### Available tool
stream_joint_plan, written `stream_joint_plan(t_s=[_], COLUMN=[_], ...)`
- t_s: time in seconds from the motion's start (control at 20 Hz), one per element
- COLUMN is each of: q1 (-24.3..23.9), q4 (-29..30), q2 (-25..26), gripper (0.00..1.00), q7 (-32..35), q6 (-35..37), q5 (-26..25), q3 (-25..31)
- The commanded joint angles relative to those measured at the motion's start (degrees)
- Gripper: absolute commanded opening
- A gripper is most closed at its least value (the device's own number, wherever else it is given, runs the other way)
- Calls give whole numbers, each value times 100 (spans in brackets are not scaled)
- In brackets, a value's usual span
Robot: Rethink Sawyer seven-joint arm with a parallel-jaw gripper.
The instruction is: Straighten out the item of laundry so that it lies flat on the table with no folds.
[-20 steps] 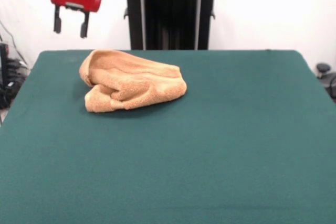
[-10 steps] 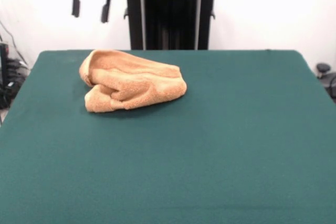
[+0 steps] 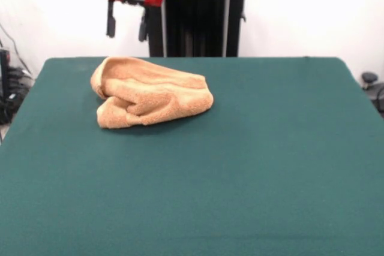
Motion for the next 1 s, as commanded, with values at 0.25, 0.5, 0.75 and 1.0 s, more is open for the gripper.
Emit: stream_joint_plan(t_s=[0.25, 0.5, 0.75, 1.0], q1=[377, 483, 759, 1034], q4=[-123, -349, -427, -809], q2=[1728, 2252, 2508, 3248], gripper=[100, 100, 100, 100], q7=[847, 848, 955, 1050], q6=[-1624, -2129, -2543, -2988], q5=[-258, -151, 1, 188], q3=[25, -91, -338, -627])
